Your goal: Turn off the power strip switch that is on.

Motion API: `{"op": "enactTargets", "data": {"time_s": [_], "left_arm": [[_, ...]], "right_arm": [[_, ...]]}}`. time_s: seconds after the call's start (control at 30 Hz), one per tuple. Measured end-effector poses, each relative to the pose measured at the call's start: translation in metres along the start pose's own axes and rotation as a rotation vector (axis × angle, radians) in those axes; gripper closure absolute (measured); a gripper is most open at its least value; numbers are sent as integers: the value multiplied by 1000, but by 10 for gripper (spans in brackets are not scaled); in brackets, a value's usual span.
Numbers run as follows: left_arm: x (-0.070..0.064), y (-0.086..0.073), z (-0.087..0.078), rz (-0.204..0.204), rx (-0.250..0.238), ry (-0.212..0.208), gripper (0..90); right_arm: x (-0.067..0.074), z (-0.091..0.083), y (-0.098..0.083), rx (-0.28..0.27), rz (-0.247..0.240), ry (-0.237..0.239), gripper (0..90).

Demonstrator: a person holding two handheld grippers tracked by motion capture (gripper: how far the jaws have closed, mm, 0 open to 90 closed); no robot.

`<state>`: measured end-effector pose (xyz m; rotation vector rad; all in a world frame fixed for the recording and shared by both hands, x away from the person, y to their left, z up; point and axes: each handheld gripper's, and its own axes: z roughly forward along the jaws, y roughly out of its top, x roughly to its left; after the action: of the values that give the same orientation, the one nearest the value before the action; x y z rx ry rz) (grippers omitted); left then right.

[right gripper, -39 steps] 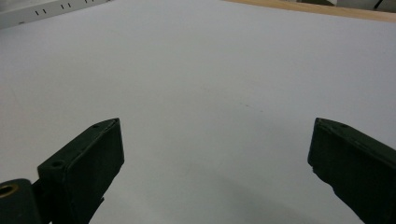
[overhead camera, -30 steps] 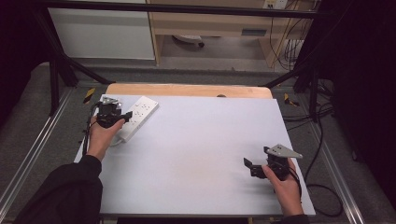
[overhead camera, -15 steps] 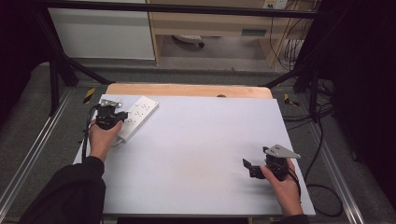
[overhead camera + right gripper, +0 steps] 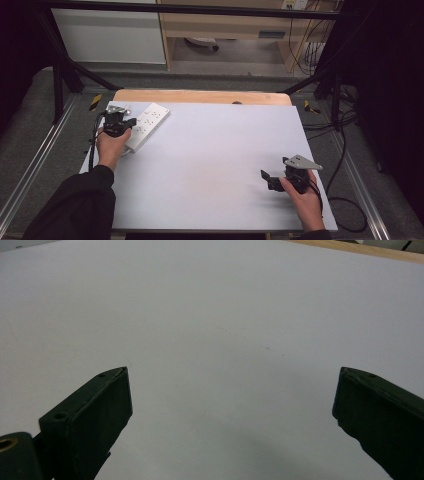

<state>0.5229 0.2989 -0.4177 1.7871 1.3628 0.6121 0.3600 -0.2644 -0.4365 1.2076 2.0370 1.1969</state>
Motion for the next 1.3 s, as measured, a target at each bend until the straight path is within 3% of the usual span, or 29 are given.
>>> {"op": "enactTargets", "data": {"time_s": [0.13, 0.3, 0.43, 0.6, 0.87, 0.97, 1.3], "left_arm": [[3, 1, 2, -14, 1, 10, 899], [4, 3, 4, -6, 11, 19, 899], [4, 4, 9, 25, 33, 34, 899], [10, 2, 13, 15, 39, 56, 899], [14, 0, 18, 2, 62, 53, 899], [14, 3, 18, 15, 73, 53, 899], [13, 8, 20, 17, 73, 54, 899]], "right_arm": [[0, 0, 0, 0, -1, -1, 31], [0, 0, 0, 2, -3, 2, 31], [0, 0, 0, 5, -7, 2, 31], [-1, 0, -1, 5, -7, 0, 31], [0, 1, 0, 11, -16, -1, 31], [0, 2, 0, 12, -21, -1, 31], [-1, 2, -1, 12, -18, 0, 31]]}}
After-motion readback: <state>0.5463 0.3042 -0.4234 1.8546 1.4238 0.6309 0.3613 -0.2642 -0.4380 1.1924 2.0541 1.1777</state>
